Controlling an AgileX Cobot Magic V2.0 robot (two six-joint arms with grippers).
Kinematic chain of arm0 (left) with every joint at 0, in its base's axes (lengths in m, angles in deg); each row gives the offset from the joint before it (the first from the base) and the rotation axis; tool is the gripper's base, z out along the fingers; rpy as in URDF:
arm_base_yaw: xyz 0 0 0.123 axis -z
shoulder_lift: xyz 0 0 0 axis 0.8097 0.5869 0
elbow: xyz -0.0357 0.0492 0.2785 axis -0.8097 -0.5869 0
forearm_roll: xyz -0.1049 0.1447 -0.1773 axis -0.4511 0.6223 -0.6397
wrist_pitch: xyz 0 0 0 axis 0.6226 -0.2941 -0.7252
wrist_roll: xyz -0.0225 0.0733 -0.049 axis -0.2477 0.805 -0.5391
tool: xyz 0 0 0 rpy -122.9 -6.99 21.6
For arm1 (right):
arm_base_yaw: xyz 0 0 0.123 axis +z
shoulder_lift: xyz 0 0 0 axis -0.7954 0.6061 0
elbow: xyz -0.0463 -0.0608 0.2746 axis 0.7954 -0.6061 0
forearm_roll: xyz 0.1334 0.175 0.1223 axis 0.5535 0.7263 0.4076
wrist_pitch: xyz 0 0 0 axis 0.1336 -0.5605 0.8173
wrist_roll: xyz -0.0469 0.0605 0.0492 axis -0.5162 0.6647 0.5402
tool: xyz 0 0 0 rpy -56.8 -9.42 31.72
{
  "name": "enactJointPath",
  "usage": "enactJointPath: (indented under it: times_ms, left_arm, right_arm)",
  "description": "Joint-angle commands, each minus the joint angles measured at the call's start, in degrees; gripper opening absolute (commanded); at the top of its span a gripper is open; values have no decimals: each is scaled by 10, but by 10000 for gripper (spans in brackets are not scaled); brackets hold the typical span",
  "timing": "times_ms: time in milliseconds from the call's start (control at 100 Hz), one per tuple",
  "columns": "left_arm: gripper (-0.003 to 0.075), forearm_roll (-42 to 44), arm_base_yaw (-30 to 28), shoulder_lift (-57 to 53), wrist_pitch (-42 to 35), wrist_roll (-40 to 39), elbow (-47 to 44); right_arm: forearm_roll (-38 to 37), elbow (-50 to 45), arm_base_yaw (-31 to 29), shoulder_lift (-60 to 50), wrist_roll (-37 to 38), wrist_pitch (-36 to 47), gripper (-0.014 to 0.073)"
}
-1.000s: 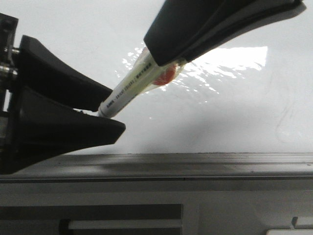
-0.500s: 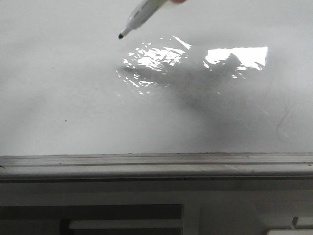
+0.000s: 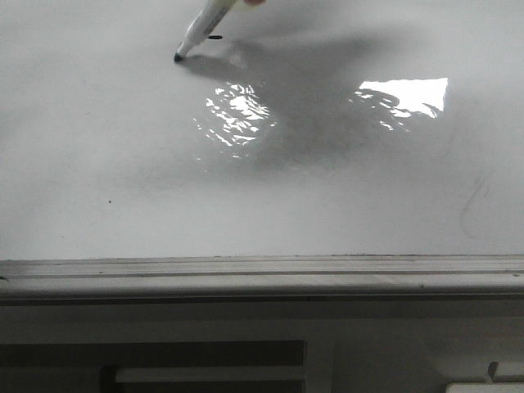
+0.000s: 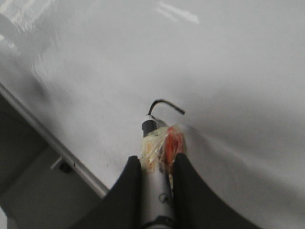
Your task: Write number 9 on whiteboard
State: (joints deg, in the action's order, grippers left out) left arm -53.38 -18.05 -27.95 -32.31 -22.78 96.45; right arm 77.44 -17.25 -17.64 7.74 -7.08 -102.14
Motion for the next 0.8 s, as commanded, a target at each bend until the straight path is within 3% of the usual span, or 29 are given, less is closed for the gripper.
enactJointPath:
  times_ms: [0, 120, 450, 600, 790]
  left_arm:
    - [305, -10, 0, -3, -47, -6, 18]
    - [305, -10, 0, -3, -47, -6, 18]
    - [305, -10, 0, -2, -47, -6, 18]
    - [305, -10, 0, -2, -47, -7, 18]
    - [305, -10, 0, -1, -45, -7, 18]
  right_arm:
    - [-30, 13, -2, -6, -3, -25, -58]
    - [-64, 21, -9, -28, 6, -11, -58]
    - [-68, 68, -31, -21, 6, -6, -58]
    - [-35, 19, -19, -23, 10, -58, -58]
    - [-24, -31, 9, -27, 16, -51, -58]
